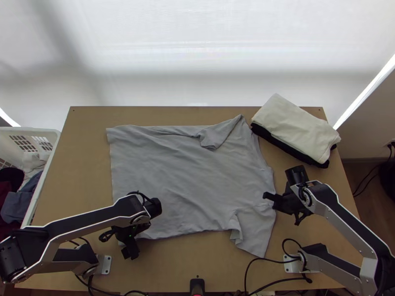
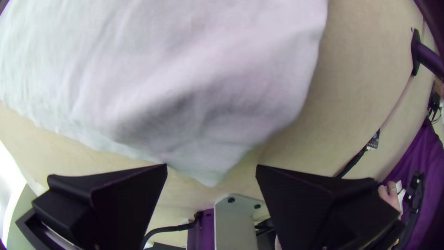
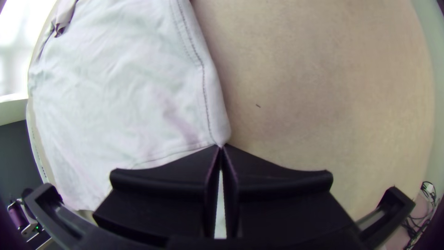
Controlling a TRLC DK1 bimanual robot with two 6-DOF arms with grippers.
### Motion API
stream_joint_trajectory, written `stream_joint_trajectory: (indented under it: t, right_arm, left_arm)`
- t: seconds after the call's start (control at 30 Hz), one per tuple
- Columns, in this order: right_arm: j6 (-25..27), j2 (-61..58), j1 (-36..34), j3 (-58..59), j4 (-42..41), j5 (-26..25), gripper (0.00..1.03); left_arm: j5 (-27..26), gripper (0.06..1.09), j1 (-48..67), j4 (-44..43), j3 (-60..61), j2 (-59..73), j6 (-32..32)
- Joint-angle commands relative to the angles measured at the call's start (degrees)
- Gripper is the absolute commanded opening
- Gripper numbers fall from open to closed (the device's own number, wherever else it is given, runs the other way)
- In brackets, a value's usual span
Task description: Fold the t-shirt
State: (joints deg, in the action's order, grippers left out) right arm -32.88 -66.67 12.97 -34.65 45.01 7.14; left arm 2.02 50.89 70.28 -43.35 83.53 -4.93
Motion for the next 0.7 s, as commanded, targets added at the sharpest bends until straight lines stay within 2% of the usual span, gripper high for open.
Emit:
stream_joint_trajectory:
  t: [0.0,0.13,0.2,0.23,0.27,0.37,0.67]
  right_arm:
    - [0.36,1.02,-0.49,-0.59,-0.28,0.16,0.03]
    - [0.54,1.11,-0.49,-0.41,-0.28,0.16,0.03]
    - [0.54,1.11,-0.49,-0.50,-0.28,0.16,0.03]
    - [0.54,1.11,-0.49,-0.59,-0.28,0.16,0.03]
    - [0.63,1.02,-0.49,-0.59,-0.28,0.16,0.03]
    - [0.63,0.93,-0.49,-0.68,-0.28,0.16,0.03]
    - [1.86,2.51,-0.58,-3.31,-0.28,0.07,0.03]
  left_arm:
    - [0.35,0.94,0.08,-0.41,1.52,1.02,-0.08]
    - [1.23,0.94,-1.24,-1.11,1.61,2.08,-0.61]
    - [1.23,0.83,-2.03,-1.20,1.61,1.90,-1.14]
    - [1.32,0.75,-2.47,-1.55,1.43,1.90,-1.14]
    - [1.41,0.61,-2.82,-2.43,1.25,1.64,-1.31]
    - [1.58,0.10,-3.61,-4.80,0.73,0.50,-1.66]
    - [1.49,0.10,-10.29,-6.38,-2.35,-3.46,-4.12]
